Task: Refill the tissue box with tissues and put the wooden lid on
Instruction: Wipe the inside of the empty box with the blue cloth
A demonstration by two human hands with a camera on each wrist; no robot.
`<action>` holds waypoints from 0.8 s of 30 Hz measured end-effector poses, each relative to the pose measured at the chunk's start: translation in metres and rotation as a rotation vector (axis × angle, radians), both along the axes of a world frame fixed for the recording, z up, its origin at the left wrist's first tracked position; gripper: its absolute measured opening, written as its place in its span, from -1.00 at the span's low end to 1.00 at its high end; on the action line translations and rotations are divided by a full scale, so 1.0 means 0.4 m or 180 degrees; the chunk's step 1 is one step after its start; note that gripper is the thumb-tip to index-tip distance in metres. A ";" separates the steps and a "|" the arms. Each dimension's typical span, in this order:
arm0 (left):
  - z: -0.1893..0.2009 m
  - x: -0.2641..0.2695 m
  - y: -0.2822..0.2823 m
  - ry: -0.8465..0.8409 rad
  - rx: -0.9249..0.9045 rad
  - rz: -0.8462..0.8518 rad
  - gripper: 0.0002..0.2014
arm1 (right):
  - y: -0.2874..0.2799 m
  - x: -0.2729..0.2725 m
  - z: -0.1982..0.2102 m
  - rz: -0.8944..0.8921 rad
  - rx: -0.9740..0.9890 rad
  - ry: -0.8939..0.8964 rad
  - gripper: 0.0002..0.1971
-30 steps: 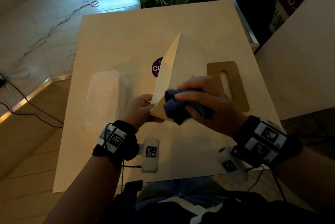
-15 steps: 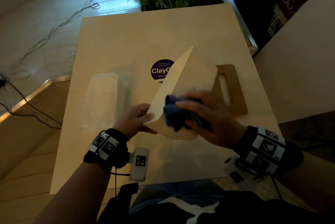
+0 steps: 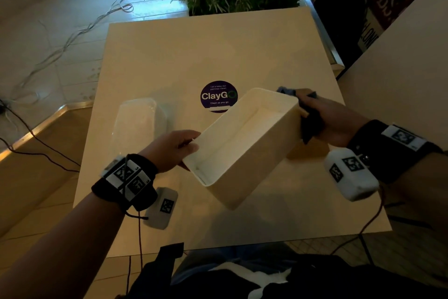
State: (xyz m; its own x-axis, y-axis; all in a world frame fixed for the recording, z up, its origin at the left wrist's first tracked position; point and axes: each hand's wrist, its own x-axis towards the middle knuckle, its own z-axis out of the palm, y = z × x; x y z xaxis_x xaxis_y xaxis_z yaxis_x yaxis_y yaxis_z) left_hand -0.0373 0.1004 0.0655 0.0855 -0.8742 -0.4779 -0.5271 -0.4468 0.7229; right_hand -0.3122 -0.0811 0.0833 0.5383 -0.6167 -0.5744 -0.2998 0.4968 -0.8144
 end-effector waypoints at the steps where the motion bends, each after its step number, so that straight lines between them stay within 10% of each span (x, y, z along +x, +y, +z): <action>1: 0.004 0.005 -0.005 -0.0094 0.0010 -0.0040 -0.71 | 0.008 -0.004 0.000 0.0090 0.0251 0.0012 -0.64; 9: 0.011 0.043 -0.053 -0.0648 -0.0240 0.0231 -0.72 | 0.058 -0.012 -0.036 -0.0160 0.0808 -0.0191 -0.45; 17: -0.046 -0.025 -0.002 0.2758 -0.0009 0.2475 -0.03 | 0.108 0.036 -0.030 -0.1129 -0.0640 -0.0663 -0.50; 20: -0.084 -0.081 -0.007 0.3326 -0.0147 0.2907 -0.05 | 0.148 0.067 -0.028 -0.1249 -0.1032 -0.0708 -0.80; 24: -0.086 -0.083 -0.024 0.3903 -0.0267 0.3359 -0.05 | 0.188 0.081 -0.031 -0.1124 -0.1087 -0.0809 -0.64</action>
